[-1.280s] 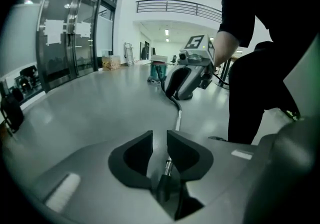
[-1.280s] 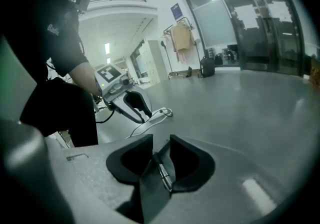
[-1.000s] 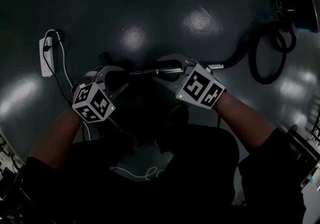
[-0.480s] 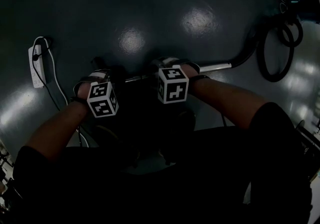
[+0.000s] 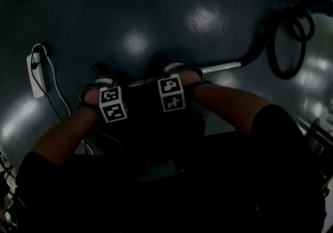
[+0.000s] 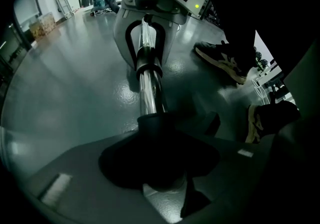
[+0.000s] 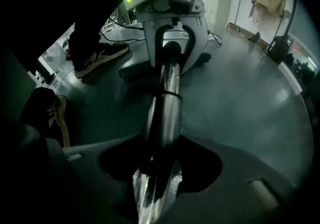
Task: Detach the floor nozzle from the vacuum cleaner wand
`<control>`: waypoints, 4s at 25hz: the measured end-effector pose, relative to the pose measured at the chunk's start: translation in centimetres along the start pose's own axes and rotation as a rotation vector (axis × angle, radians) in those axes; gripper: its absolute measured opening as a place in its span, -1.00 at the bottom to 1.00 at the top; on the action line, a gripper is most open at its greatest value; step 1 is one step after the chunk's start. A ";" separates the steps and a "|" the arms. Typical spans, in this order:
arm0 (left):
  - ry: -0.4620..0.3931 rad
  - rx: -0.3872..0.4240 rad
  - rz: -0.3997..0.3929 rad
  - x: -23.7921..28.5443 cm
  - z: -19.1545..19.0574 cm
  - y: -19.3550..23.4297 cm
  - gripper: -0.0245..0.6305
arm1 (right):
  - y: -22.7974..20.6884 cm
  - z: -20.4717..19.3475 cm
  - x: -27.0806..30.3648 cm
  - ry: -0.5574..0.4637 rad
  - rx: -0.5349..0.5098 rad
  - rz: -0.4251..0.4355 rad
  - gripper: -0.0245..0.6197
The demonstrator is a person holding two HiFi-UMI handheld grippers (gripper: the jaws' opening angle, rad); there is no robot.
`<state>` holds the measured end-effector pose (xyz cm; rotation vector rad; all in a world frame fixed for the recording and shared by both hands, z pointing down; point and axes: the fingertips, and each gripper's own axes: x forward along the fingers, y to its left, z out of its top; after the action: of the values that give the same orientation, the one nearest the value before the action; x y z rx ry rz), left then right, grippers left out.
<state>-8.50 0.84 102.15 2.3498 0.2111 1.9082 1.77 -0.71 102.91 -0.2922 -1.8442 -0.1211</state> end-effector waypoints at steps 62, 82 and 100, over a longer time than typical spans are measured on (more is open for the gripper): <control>-0.094 -0.356 -0.485 -11.7 1.0 1.2 -0.46 | -4.0 2.6 -6.4 0.125 0.101 0.012 -0.40; -0.062 -0.355 -0.452 -11.0 0.8 0.8 -0.47 | -3.5 1.6 -5.9 0.161 0.121 0.021 -0.41; 0.218 0.019 0.073 -4.1 -9.0 5.8 -0.47 | -3.3 -2.1 -2.3 0.134 0.188 -0.015 -0.42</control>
<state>-17.92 -5.59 101.03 2.1869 0.1636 2.2069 3.45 -4.71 101.58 -0.1357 -1.7107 0.0228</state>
